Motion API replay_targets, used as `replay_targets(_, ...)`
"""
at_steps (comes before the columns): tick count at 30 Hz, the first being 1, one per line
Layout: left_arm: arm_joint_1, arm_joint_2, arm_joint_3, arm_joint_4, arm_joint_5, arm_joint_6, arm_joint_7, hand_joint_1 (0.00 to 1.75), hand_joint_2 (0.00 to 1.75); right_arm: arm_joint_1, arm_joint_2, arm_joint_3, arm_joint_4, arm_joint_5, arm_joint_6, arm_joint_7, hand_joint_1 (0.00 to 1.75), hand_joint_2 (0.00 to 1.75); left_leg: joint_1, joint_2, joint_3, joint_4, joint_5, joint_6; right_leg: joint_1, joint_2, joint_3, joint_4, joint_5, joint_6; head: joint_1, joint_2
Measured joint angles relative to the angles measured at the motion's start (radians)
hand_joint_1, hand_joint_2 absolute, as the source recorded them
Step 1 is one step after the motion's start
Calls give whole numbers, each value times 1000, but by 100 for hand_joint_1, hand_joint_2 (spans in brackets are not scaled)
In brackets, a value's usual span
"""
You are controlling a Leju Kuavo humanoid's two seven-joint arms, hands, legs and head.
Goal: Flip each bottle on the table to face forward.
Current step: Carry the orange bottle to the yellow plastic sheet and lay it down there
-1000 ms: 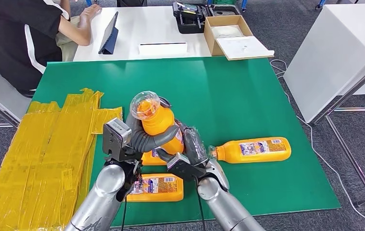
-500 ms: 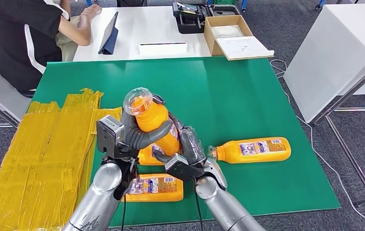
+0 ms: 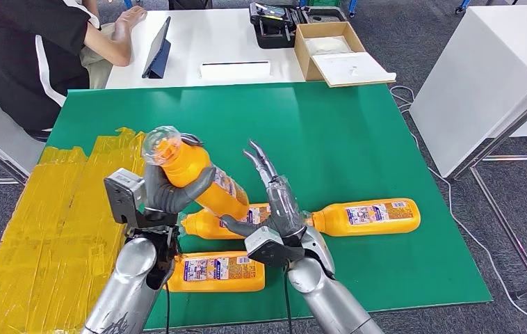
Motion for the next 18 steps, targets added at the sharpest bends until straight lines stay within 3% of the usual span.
replay_targets(3,12,3,17,-10,5,1,-3,175,175,12,-9,-4,-30,-1,-7,0,0,175,0,0,0,0,0,0,0,0,0,0,0,0,0,0)
replay_targets(8,90,26,178,-111,52,5,-22,175,175,129,-65,-57,-244,-17,-54,-16,0,175,0,0,-1,0,0,0,0,0,-1,0,0,0,0,0)
replay_targets(18,102,28,208,-136,52,1,-22,175,175,149,-75,-69,-291,-17,-55,-17,0,175,0,0,-1,0,0,0,0,0,-1,0,0,0,0,0)
